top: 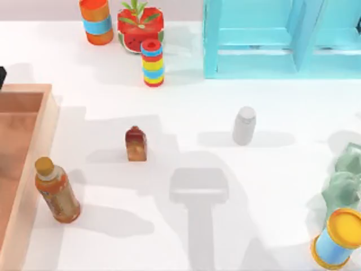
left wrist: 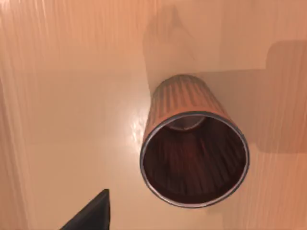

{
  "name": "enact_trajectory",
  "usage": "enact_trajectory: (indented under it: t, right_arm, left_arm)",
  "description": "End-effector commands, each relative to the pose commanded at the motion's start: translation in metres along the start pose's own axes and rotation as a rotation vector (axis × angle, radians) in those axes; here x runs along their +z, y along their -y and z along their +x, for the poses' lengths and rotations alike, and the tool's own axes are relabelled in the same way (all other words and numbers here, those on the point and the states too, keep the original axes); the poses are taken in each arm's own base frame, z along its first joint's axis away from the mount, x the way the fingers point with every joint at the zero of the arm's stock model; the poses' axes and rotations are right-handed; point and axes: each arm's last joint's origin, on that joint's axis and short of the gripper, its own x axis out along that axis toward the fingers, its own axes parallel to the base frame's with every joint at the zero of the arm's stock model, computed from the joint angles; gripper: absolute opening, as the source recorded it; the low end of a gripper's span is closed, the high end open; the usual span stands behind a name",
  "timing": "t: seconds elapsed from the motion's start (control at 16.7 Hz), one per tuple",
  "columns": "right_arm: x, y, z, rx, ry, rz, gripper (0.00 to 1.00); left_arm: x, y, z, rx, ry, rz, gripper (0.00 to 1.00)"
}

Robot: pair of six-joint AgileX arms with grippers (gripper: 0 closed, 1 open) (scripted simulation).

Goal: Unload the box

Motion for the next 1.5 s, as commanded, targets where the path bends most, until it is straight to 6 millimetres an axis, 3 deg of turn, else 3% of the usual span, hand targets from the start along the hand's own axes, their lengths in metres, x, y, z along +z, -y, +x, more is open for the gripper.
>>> enact_trajectory:
  t: [0.24, 0.36, 0.78, 1.5]
  right_arm:
    - [0.000, 0.000, 0.000, 0.000, 0.000, 0.000, 1.00]
    - [0.000, 0.000, 0.000, 0.000, 0.000, 0.000, 1.00]
    - [0.000, 0.000, 0.000, 0.000, 0.000, 0.000, 1.00]
    - [0.000, 0.000, 0.000, 0.000, 0.000, 0.000, 1.00]
  left_arm:
    - [0.005, -0.007, 0.051, 0.001, 0.002, -0.001, 1.00]
    - [-0.001, -0.002, 0.065, 0.002, 0.003, -0.002, 1.00]
    - [-0.011, 0.010, 0.074, 0.001, 0.005, 0.000, 1.00]
    - [-0.011, 0.010, 0.074, 0.001, 0.005, 0.000, 0.10]
